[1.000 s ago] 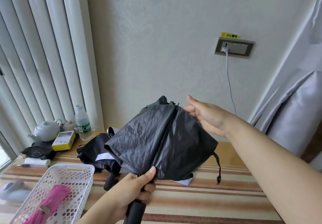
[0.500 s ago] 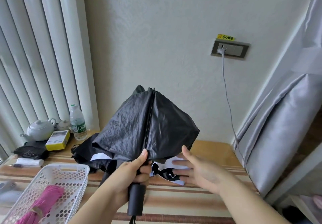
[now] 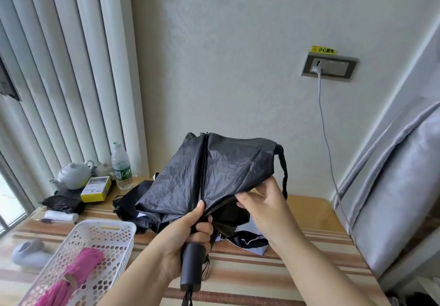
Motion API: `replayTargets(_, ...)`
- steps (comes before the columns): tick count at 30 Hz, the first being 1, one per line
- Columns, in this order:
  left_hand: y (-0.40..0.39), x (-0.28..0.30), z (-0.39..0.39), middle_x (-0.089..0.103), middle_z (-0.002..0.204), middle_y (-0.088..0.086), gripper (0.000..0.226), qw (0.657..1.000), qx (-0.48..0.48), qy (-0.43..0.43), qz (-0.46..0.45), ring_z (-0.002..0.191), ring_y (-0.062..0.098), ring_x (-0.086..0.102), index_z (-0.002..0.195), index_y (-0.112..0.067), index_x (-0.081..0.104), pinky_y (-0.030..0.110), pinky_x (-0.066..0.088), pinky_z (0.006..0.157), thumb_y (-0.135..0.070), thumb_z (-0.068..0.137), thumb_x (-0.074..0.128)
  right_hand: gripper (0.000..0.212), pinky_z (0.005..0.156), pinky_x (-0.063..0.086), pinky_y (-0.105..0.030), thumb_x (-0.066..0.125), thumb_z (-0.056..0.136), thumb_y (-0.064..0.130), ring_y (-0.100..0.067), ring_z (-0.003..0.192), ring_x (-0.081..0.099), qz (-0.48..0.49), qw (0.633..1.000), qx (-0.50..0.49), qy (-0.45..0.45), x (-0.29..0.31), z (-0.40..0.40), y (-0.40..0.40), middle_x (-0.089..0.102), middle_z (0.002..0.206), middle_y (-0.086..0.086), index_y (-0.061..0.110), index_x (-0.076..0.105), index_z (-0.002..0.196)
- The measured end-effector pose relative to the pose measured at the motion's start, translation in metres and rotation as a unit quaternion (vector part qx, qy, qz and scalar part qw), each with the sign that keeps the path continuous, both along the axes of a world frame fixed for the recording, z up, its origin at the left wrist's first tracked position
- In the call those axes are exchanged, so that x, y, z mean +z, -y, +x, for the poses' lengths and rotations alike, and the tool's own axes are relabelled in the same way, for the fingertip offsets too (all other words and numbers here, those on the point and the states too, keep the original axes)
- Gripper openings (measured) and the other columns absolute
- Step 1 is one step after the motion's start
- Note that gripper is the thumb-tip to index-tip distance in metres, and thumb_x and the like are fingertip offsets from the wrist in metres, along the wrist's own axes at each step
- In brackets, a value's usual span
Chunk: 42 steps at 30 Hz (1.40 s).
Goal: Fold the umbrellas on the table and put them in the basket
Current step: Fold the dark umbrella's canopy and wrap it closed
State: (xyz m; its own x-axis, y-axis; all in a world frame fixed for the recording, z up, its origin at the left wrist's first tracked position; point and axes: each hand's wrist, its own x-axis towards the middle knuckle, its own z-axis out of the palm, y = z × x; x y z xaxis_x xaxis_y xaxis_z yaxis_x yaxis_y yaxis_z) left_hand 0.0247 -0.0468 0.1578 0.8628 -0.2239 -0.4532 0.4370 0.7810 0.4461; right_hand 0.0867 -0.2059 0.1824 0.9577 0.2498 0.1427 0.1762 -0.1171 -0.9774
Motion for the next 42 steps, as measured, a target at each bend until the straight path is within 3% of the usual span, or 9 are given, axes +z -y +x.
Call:
replayTargets(4,0.002,-0.003,0.0,0.036,0.052,-0.005,0.031,0.999,0.006,-0.015,0.028,0.031,0.002,0.026,0.071,-0.006,0.055,0.01,0.024,0.036,-0.036,0.075,0.064,0.04,0.07,0.047,-0.01,0.077,0.078,0.023,-0.008,0.091,0.066,-0.062,0.985,-0.139,0.077,0.008,0.0,-0.006,0.068,0.096,0.012,0.027,0.053,0.11)
replayTargets(8,0.011,-0.001,-0.003,0.04,0.052,-0.002,0.03,0.995,0.037,-0.002,0.09,0.033,0.003,0.029,0.075,-0.005,0.052,0.01,0.025,0.032,-0.032,0.081,0.064,0.079,0.084,0.052,-0.034,0.08,0.073,0.019,-0.019,0.11,0.057,-0.119,0.97,-0.18,0.115,0.013,0.003,-0.015,0.056,0.123,-0.001,0.014,0.035,0.137)
replayTargets(13,0.006,0.005,-0.001,0.037,0.054,-0.003,0.027,0.99,0.083,0.006,0.115,0.035,0.003,0.029,0.076,-0.013,0.05,0.011,0.026,0.035,-0.034,0.091,0.056,0.029,0.051,0.04,-0.01,0.057,0.079,-0.007,-0.009,0.064,0.056,-0.173,0.946,-0.219,0.163,0.025,0.01,0.004,0.06,0.074,0.008,0.015,0.059,0.097)
replayTargets(21,0.004,0.004,0.002,0.038,0.055,-0.004,0.028,0.971,0.094,0.031,0.217,0.043,0.006,0.026,0.076,-0.016,0.049,0.022,0.026,0.052,-0.037,0.092,0.057,0.047,0.078,0.055,-0.018,0.058,0.088,-0.006,0.005,0.087,0.067,-0.07,0.971,-0.147,0.173,0.011,-0.011,0.021,0.069,0.09,0.02,0.036,0.057,0.109)
replayTargets(24,0.002,0.004,0.002,0.036,0.056,-0.004,0.027,0.973,0.08,0.037,0.212,0.042,0.005,0.026,0.076,-0.017,0.051,0.02,0.024,0.05,-0.038,0.091,0.056,0.029,0.076,0.056,-0.024,0.062,0.088,-0.001,-0.008,0.081,0.071,0.099,0.983,-0.151,-0.017,0.012,-0.005,0.024,0.075,0.094,-0.001,0.022,0.059,0.105)
replayTargets(27,0.003,0.004,0.0,0.036,0.056,-0.004,0.027,0.97,0.069,0.049,0.229,0.044,0.007,0.024,0.075,-0.017,0.05,0.021,0.024,0.049,-0.037,0.092,0.055,0.006,0.066,0.055,-0.028,0.063,0.091,0.011,-0.015,0.072,0.073,0.069,0.979,-0.122,-0.15,0.005,-0.001,0.022,0.075,0.084,-0.007,0.008,0.066,0.095)
replayTargets(34,0.001,0.002,-0.002,0.038,0.055,-0.003,0.028,0.965,0.059,0.033,0.252,0.042,0.007,0.026,0.075,-0.016,0.049,0.016,0.031,0.041,-0.037,0.091,0.058,0.019,0.05,0.041,-0.022,0.064,0.078,0.001,-0.007,0.048,0.051,-0.132,0.963,-0.195,0.13,0.021,-0.006,0.022,0.06,0.054,0.0,0.012,0.058,0.064)
replayTargets(39,0.0,-0.001,-0.001,0.037,0.058,-0.001,0.027,0.969,0.066,0.014,0.237,0.042,0.007,0.027,0.081,-0.012,0.048,0.014,0.029,0.035,-0.034,0.089,0.06,0.023,0.06,0.043,-0.013,0.048,0.09,-0.002,-0.002,0.062,0.06,-0.106,0.986,-0.029,0.125,0.02,-0.021,0.022,0.069,0.07,-0.003,0.01,0.067,0.083)
replayTargets(42,0.003,-0.001,-0.002,0.037,0.058,-0.001,0.025,0.969,0.059,0.022,0.241,0.042,0.007,0.027,0.083,-0.012,0.05,0.015,0.029,0.034,-0.035,0.091,0.058,0.038,0.074,0.053,-0.021,0.046,0.091,-0.011,-0.011,0.088,0.071,0.08,0.99,-0.117,0.007,0.006,-0.015,0.024,0.076,0.091,0.003,0.014,0.067,0.109)
